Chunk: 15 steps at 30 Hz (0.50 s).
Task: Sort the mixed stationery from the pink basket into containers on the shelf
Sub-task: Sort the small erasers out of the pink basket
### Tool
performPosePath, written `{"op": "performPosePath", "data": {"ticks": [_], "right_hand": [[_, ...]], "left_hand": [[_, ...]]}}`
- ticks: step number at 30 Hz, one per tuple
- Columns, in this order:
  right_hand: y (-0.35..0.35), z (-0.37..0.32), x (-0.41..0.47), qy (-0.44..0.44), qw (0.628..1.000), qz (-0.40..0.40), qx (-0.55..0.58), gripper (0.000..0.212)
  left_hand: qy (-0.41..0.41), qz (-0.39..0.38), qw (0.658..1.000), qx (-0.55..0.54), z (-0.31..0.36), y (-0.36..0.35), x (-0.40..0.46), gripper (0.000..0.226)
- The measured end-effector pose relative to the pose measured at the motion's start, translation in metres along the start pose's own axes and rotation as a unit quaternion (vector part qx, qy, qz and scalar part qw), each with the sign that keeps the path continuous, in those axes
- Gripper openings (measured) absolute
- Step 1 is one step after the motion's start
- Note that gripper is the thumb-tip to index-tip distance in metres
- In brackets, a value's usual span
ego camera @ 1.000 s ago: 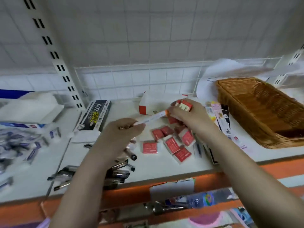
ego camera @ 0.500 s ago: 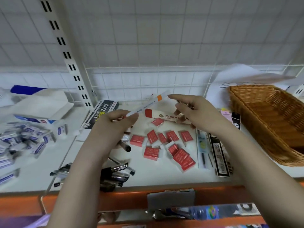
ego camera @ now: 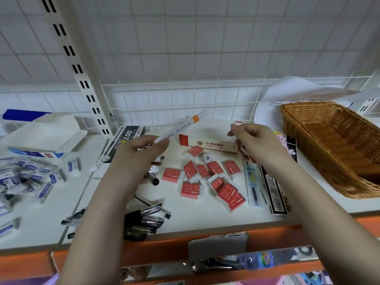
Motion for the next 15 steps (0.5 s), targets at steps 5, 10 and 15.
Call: {"op": "performPosePath", "data": {"ticks": [5, 10, 15], "right_hand": [[-0.04, 0.007, 0.014, 0.004, 0.941, -0.111, -0.321, 0.033], [-0.081, 0.017, 0.025, 0.011, 0.873, -0.203, -0.443, 0.032], [-0.075, 0.013, 0.025, 0.022, 0.862, -0.153, -0.483, 0.027]], "left_hand": [[0.002, -0.011, 1.0, 0.001, -0.002, -0.002, 0.0, 0.014], [0.029, -0.028, 0.999, -0.025, -0.008, -0.004, -0.002, 0.016], [0.051, -0.026, 0.992, -0.113, -0.011, -0.001, -0.01, 0.013]]}}
Point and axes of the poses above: each hand's wrist, its own x-axis towards the middle knuckle, its own y-axis out of the back of the hand, z = x × y, the point moved 7 cm from there along x, towards the middle knuckle, and after that the axes turned 5 degrees about x, right-handed, at the moved point
